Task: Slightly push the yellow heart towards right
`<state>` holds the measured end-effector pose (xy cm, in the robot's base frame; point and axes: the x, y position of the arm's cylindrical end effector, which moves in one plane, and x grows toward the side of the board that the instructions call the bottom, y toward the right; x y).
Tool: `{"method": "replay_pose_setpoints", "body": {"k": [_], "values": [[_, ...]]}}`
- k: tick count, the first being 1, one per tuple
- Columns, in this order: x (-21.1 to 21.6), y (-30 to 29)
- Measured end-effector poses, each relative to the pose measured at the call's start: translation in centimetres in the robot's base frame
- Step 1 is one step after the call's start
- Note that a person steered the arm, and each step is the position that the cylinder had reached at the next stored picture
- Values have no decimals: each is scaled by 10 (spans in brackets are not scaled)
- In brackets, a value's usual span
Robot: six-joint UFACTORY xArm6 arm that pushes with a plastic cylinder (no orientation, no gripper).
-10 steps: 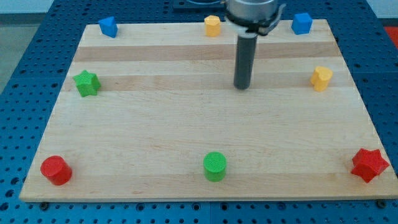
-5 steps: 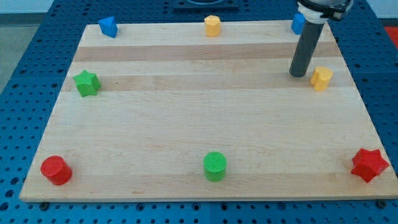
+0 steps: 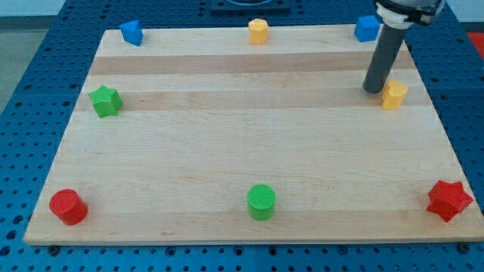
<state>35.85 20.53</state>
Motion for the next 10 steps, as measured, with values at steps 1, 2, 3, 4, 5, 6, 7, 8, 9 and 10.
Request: {"method": "replay_pose_setpoints", "body": {"k": [1, 2, 3, 4, 5, 6, 7, 8, 9, 10], "values": [[-30, 9], [-37, 41], [-37, 47], [-37, 47], [-38, 63], [-38, 68], [-36, 69], [-32, 92], [-32, 92], [-34, 92]]}}
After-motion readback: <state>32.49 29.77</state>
